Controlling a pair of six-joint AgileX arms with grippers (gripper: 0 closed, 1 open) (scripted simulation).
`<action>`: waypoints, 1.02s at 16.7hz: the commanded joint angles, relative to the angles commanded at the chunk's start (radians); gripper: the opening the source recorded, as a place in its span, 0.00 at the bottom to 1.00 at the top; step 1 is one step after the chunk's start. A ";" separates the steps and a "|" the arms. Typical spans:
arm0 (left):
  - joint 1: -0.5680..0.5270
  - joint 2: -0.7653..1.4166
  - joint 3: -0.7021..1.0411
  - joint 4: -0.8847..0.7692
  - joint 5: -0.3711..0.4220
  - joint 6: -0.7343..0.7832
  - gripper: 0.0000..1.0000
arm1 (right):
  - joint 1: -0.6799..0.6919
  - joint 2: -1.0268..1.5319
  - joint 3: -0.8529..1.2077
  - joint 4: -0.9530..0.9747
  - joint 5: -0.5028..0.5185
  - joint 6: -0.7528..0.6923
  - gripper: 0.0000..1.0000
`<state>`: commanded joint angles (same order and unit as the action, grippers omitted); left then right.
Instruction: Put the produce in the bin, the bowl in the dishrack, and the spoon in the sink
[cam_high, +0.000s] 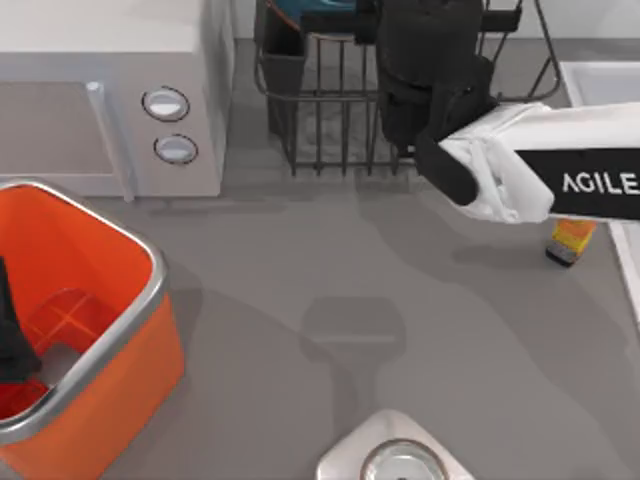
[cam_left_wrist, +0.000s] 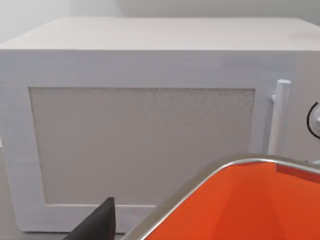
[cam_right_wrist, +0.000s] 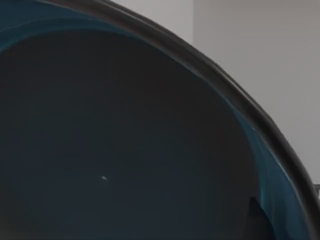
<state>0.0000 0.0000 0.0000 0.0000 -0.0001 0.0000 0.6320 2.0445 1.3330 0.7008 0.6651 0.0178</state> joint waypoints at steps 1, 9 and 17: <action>0.000 0.000 0.000 0.000 0.000 0.000 1.00 | 0.000 0.000 0.000 0.000 0.000 0.000 0.30; 0.000 0.000 0.000 0.000 0.000 0.000 1.00 | 0.000 0.000 0.000 0.000 0.000 0.000 0.90; 0.000 0.000 0.000 0.000 0.000 0.000 1.00 | 0.000 0.000 0.000 0.000 0.000 0.000 1.00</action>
<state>0.0000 0.0000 0.0000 0.0000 -0.0001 0.0000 0.6320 2.0445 1.3330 0.7008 0.6651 0.0178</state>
